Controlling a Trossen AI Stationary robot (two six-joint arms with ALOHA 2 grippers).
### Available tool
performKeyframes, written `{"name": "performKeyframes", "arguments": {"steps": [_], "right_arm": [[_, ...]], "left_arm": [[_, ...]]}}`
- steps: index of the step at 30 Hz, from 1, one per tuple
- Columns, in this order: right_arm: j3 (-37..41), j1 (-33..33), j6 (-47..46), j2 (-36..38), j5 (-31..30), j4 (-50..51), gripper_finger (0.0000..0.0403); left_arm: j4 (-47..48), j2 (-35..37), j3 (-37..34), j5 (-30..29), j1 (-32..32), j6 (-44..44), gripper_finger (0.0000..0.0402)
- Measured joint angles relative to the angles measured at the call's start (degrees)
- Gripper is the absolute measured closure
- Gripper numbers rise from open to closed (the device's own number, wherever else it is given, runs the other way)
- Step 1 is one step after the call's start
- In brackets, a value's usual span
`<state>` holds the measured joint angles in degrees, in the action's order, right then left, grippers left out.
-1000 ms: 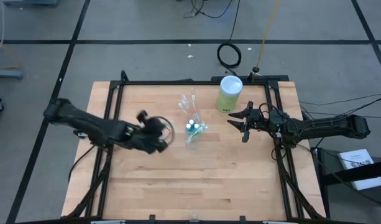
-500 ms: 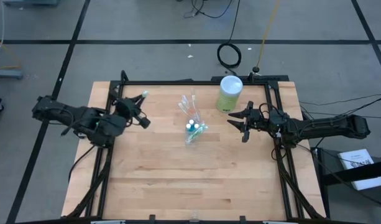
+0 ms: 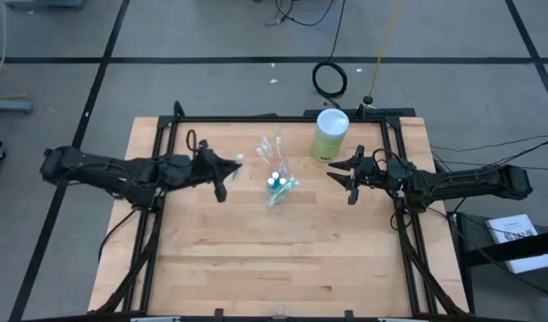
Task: Pick & Place toothbrushing station
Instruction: Put the green toothbrush with the other green toothbrush in the transparent organizer
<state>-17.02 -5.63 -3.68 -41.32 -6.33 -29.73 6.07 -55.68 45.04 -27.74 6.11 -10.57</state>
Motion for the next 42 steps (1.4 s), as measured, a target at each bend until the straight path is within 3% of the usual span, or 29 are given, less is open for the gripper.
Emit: {"name": "performKeyframes", "arguments": {"steps": [7,11,15,19,22,26,31,35,42], "right_arm": [[0.0,0.0,-0.1,0.0,0.1,0.1,0.0273],[0.0,0.0,-0.1,0.0,0.1,0.2,0.0273],[0.0,0.0,-0.1,0.0,0.1,0.2,0.0273],[0.0,0.0,-0.1,0.0,0.1,0.2,0.0273],[0.0,0.0,-0.1,0.0,0.1,0.2,0.0273],[0.0,0.0,-0.1,0.0,0.1,0.2,0.0273],[0.0,0.0,-0.1,0.0,-0.9,0.2,0.0273],[0.0,0.0,-0.2,0.0,-1.4,0.2,0.0273],[0.0,0.0,-0.6,0.0,-1.4,0.2,0.0273]], "left_arm": [[-13.3,4.7,-8.8,12.7,-8.7,2.1,0.0394],[-22.7,7.9,-12.6,26.4,-13.3,2.4,0.0394],[-34.9,9.7,-16.3,37.0,-17.0,-4.0,0.0394],[-48.3,9.5,-19.5,49.9,-17.5,-10.4,0.0394],[-56.4,8.7,-20.9,56.5,-15.6,-12.1,0.0394],[-56.9,8.4,-21.1,54.3,-12.8,-9.5,0.0394],[-55.7,5.2,-21.1,41.3,-10.0,0.2,0.0393],[-60.6,-3.0,-21.1,35.5,-7.8,6.3,0.0394],[-75.9,-19.7,-20.5,34.6,-7.6,8.6,0.0393]]}}
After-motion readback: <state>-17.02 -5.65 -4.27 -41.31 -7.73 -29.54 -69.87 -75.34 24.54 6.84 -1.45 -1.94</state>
